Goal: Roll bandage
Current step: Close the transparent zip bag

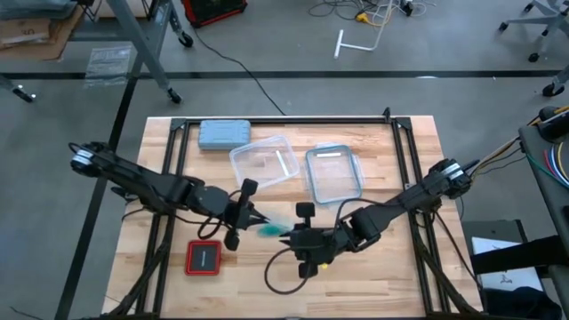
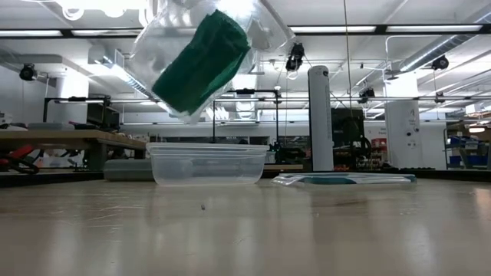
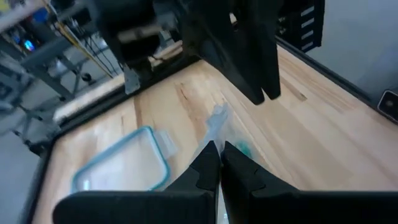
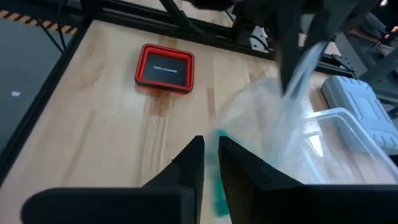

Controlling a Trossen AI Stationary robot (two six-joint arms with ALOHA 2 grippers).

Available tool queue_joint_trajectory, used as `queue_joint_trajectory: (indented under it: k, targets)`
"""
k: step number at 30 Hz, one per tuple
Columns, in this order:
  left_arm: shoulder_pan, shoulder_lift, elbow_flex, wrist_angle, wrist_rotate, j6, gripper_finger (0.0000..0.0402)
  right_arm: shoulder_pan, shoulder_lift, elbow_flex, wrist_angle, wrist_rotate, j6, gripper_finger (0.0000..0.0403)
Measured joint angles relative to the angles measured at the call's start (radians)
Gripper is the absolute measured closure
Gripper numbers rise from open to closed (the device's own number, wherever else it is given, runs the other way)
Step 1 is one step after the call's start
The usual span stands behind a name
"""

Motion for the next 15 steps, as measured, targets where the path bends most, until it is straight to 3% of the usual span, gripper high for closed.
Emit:
queue_joint_trajectory:
  k: [15]
  targets:
    - [0.003,0.058,0.0,0.061,0.001,-0.044,0.0401,-0.007,-0.057,-0.001,-0.027,0.025,-0.094,0.0401]
